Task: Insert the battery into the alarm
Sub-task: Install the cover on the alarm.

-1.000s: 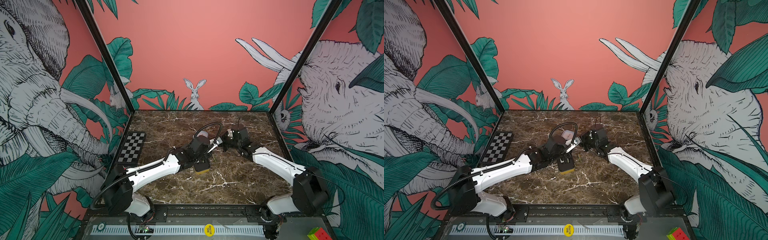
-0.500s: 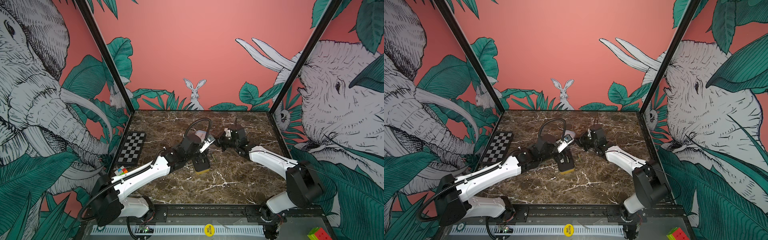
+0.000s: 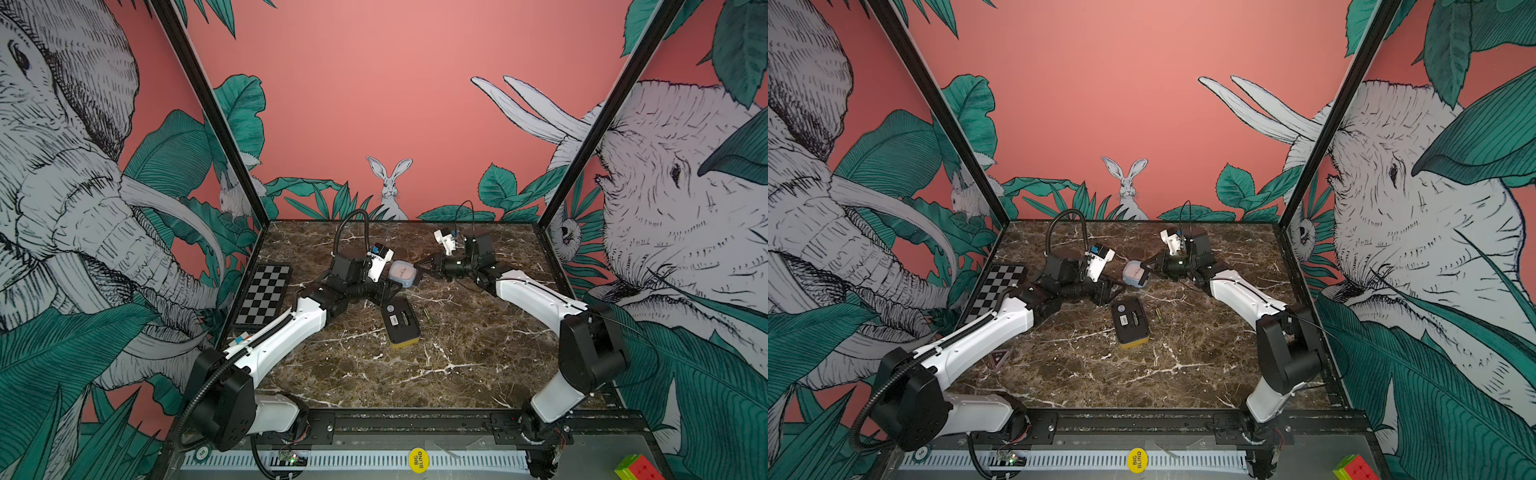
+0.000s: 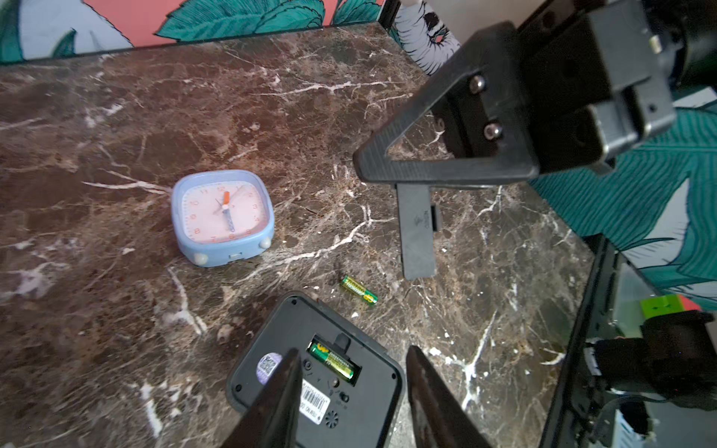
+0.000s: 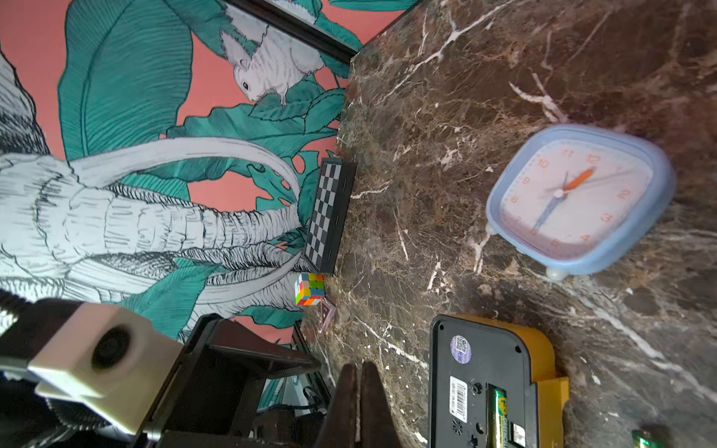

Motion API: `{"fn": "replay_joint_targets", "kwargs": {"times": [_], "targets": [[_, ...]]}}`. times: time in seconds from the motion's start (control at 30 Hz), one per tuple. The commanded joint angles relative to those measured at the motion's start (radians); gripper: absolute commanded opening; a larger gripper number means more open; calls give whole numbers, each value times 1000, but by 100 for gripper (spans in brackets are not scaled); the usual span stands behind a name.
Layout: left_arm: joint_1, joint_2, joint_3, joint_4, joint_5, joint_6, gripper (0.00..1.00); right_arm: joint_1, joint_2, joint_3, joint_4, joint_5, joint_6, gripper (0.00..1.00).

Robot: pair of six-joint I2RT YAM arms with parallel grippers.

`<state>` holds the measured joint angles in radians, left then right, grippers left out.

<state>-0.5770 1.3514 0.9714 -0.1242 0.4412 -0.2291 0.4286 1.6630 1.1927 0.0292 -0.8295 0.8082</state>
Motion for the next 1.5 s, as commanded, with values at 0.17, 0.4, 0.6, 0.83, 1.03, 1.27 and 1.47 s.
{"fn": "replay_joint_targets", "kwargs": {"times": [0.17, 0.4, 0.6, 0.83, 1.03, 1.27, 1.47], "targets": [[13, 93, -19, 272, 201, -216, 50, -5, 16, 51, -64, -95, -170, 0], [12, 127, -38, 356, 237, -269, 49, -4, 20, 50, -12, -148, -150, 0], [12, 135, -56, 407, 284, -312, 45, -5, 39, 77, -11, -164, -157, 0], [11, 143, -64, 468, 326, -353, 31, -5, 53, 103, -21, -176, -158, 0], [11, 144, -67, 478, 339, -366, 22, -5, 59, 107, -23, -173, -159, 0], [11, 156, -63, 491, 343, -384, 10, -5, 64, 110, -26, -176, -166, 0], [11, 155, -68, 494, 334, -403, 0, -9, 76, 141, -25, -170, -148, 19]]}}
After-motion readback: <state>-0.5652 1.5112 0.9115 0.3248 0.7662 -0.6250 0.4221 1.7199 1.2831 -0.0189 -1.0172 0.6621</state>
